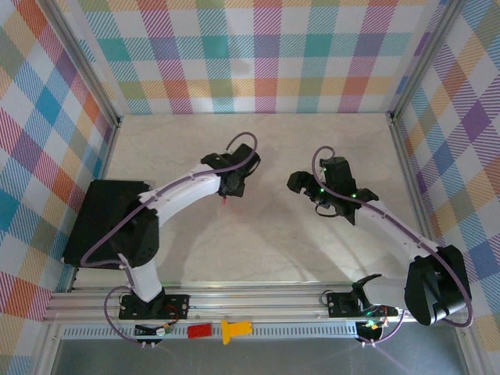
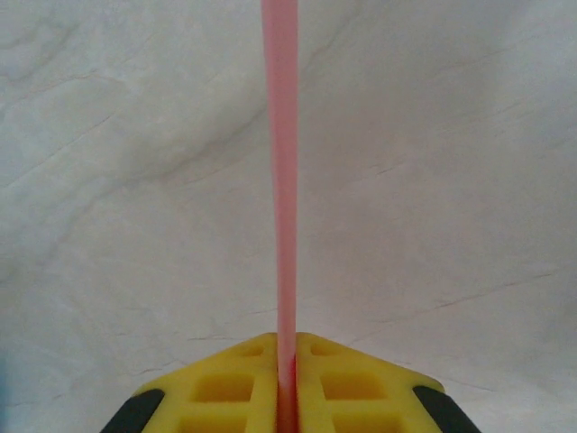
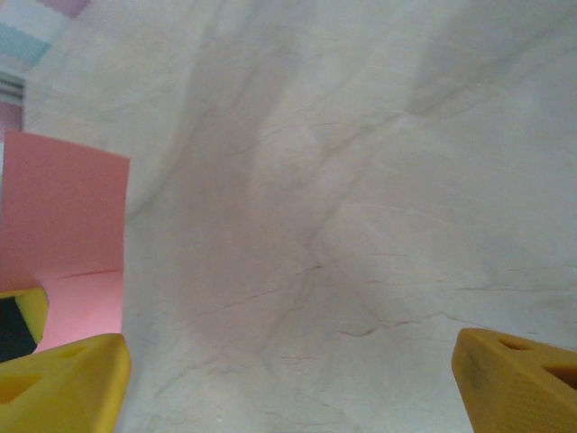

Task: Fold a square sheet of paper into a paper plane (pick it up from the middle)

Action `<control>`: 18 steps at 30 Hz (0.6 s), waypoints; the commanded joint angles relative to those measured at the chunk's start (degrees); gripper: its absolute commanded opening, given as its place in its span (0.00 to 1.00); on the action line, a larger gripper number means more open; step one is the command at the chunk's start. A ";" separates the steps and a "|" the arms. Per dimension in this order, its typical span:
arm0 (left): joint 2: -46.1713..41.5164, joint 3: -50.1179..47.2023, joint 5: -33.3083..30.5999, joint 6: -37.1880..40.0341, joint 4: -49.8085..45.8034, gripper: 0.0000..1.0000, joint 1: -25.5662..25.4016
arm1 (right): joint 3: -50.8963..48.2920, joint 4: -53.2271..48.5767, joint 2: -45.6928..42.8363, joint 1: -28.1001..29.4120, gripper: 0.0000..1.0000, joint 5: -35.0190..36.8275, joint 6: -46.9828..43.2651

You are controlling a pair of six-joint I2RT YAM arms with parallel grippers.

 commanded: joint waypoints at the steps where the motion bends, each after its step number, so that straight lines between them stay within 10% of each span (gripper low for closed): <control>1: 4.54 4.15 -8.76 1.04 -5.63 0.11 -2.77 | -1.55 -3.61 -2.48 -0.61 0.92 5.26 1.03; 8: 13.61 8.55 1.42 -5.27 -3.59 0.17 -5.80 | -3.69 -6.38 -4.75 -1.86 0.91 9.49 5.50; 18: 8.39 2.59 26.10 -9.17 10.06 0.49 -3.74 | -1.93 -7.79 -1.64 -2.50 0.91 5.80 6.81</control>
